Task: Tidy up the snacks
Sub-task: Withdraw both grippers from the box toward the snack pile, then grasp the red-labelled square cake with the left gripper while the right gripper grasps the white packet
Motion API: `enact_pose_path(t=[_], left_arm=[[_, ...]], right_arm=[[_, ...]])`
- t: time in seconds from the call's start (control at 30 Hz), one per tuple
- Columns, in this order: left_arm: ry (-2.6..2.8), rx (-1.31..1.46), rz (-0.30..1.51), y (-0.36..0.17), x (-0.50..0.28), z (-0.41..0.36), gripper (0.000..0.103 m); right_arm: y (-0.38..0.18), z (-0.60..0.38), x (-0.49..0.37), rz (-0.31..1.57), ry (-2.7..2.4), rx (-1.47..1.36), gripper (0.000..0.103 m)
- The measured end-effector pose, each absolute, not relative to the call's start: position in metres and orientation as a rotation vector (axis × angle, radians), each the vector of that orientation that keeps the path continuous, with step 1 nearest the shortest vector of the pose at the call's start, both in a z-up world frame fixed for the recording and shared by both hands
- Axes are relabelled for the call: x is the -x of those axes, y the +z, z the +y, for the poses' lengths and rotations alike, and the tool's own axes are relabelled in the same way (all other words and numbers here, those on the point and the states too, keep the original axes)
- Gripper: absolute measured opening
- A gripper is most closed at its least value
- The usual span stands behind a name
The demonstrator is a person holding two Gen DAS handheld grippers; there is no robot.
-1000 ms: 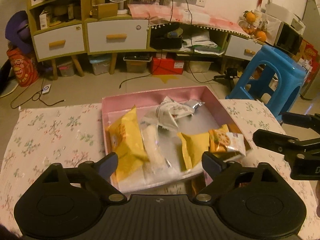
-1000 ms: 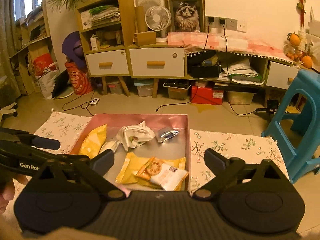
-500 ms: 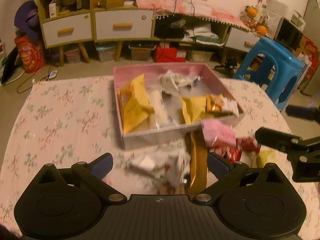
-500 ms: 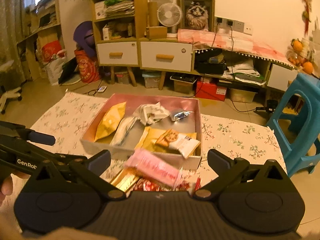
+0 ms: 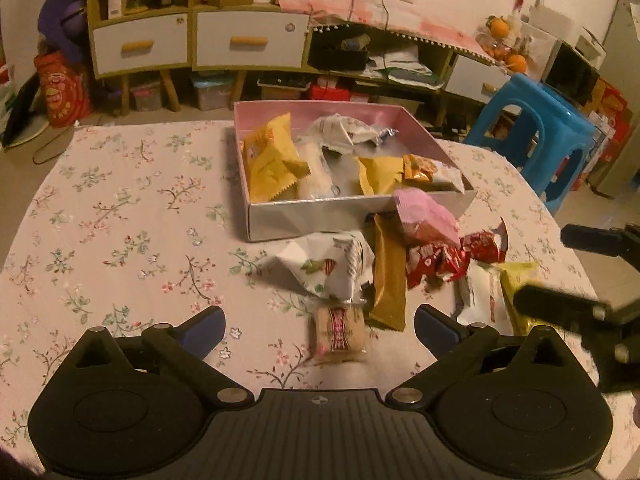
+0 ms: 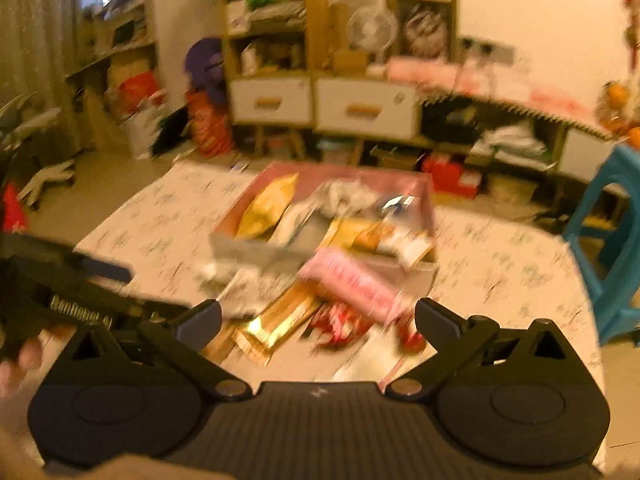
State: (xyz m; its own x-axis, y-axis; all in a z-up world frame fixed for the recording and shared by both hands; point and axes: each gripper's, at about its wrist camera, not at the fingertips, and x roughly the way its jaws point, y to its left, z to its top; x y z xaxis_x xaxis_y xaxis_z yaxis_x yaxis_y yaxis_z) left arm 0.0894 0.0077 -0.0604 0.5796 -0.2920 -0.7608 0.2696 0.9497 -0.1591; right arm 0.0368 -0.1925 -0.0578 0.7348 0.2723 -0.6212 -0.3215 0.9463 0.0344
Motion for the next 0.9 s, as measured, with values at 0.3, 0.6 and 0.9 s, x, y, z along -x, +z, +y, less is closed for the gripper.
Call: enact_pose_path(t=[0.3, 0.6, 0.9], left_arm=[[-0.356, -0.073, 0.823, -0.078, -0.088, 0.009, 0.102], [-0.419, -0.051, 0.857, -0.101, -0.094, 0.0, 0.099], [-0.457, -0.044, 0.912, -0.118, -0.101, -0.018, 0.066]], right_arm=[[-0.089, -0.19, -0.02, 0.725, 0.439, 0.26, 0.103], [-0.098, -0.203, -0.025, 0.761, 0.406, 0.219, 0.101], [-0.103, -0.217, -0.049, 0.87, 0.401, -0.015, 0.073]])
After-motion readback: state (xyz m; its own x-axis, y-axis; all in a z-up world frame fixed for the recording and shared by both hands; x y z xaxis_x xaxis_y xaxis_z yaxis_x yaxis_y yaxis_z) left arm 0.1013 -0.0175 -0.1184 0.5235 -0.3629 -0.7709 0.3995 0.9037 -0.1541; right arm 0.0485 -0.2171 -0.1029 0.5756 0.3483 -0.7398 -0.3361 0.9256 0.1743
